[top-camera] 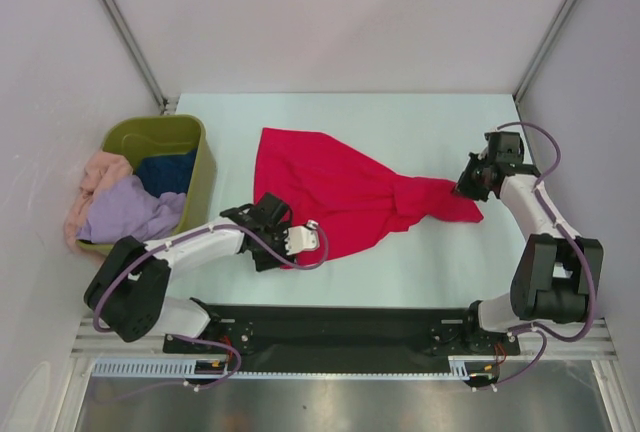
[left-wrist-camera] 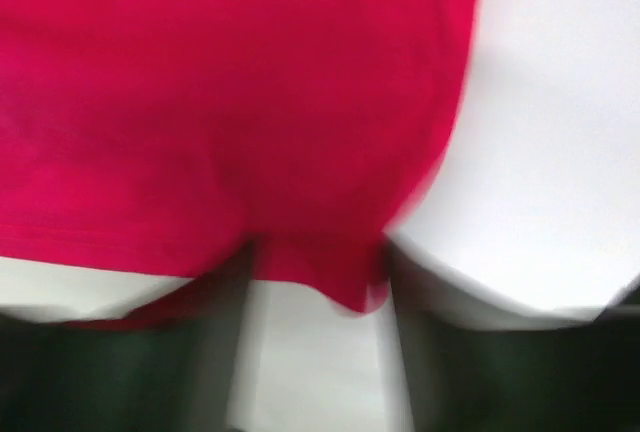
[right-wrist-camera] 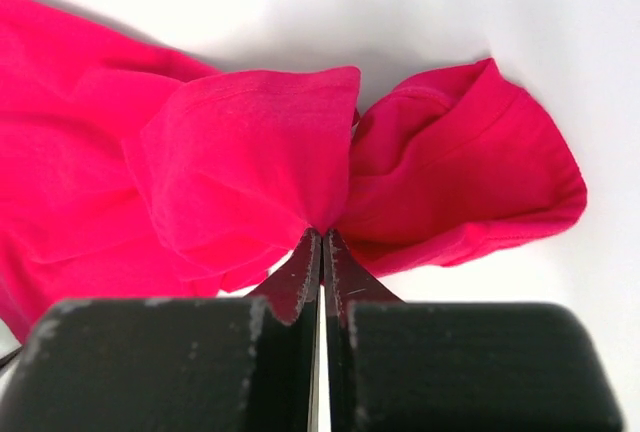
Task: Fold and stack the t-shirts
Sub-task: Flatten the tshirt out, then fold the tshirt
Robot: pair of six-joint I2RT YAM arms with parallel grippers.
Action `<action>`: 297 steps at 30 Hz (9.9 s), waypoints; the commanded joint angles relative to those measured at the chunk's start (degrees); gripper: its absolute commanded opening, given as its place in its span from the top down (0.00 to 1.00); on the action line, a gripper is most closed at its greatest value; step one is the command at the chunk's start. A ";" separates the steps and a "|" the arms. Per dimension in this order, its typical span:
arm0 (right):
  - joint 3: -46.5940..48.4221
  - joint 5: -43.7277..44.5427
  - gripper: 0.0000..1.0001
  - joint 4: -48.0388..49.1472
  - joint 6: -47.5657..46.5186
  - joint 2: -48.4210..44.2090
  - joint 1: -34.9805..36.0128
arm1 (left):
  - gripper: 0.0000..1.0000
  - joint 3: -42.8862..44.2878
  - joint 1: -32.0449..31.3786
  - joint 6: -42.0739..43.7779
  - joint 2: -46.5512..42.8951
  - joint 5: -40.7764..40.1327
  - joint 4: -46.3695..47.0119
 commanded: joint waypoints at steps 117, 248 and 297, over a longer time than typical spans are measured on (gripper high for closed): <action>-3.83 10.98 0.52 -11.04 4.13 5.52 2.64 | 0.95 3.60 22.52 -8.00 -3.70 0.20 4.16; -7.92 22.41 0.41 -14.31 22.51 -17.41 -19.56 | 0.22 5.00 19.96 -1.67 -6.52 10.40 -10.43; 14.36 25.39 1.00 -6.91 2.99 20.65 23.56 | 1.00 9.40 29.28 -8.35 8.52 10.04 -0.40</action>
